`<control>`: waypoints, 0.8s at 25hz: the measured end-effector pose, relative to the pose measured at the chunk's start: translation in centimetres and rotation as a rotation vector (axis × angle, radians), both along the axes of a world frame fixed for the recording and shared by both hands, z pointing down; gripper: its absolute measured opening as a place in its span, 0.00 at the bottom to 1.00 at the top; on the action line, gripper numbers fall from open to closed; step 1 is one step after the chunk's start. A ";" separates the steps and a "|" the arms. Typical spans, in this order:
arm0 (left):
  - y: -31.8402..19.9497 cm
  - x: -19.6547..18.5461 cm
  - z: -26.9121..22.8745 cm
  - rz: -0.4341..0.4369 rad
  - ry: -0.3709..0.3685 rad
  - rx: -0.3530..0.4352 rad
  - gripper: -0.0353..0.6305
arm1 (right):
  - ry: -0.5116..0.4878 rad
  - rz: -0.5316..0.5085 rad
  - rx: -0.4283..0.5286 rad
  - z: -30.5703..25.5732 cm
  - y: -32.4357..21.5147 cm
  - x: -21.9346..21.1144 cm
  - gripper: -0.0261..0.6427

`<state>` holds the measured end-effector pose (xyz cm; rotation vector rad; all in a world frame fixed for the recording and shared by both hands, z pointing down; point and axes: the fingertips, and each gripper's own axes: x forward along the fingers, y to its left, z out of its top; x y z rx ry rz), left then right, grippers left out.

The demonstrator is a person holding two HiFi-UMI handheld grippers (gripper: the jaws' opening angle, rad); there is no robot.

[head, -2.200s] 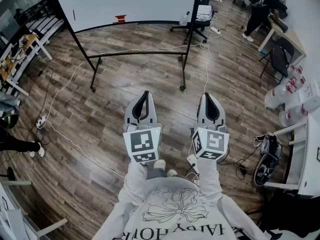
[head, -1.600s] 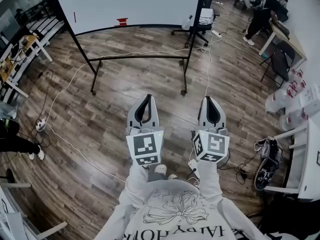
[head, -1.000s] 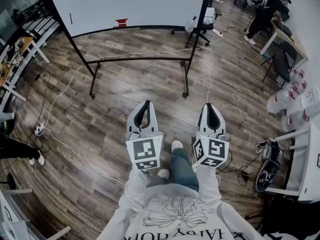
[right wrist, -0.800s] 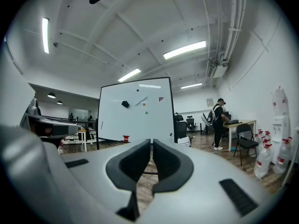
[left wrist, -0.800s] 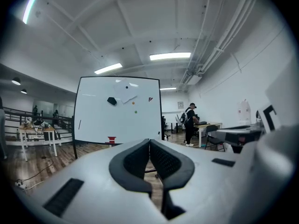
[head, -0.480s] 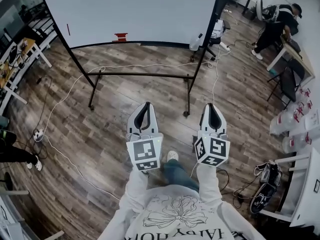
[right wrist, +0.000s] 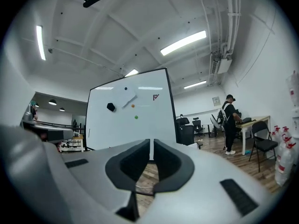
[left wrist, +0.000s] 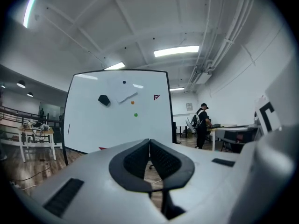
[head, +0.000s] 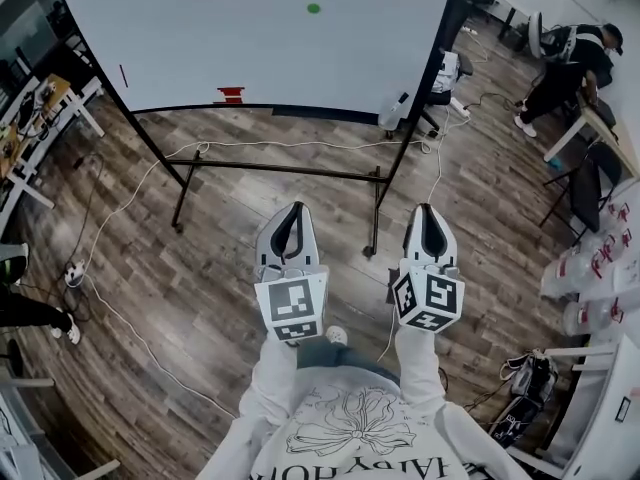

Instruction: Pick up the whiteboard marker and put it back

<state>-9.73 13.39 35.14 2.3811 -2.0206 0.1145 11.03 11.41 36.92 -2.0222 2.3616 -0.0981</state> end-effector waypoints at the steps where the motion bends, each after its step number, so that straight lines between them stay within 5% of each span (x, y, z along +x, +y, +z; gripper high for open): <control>1: -0.8 0.1 0.3 -0.002 0.001 -0.009 0.06 | -0.009 -0.004 -0.006 0.3 -0.8 0.1 0.05; 9: -9.3 0.9 3.0 0.006 0.012 -0.057 0.06 | -0.017 -0.010 -0.052 2.8 -8.1 0.8 0.13; 20: -28.1 2.8 3.9 0.103 0.024 -0.058 0.06 | -0.013 0.079 -0.065 3.8 -25.1 2.5 0.17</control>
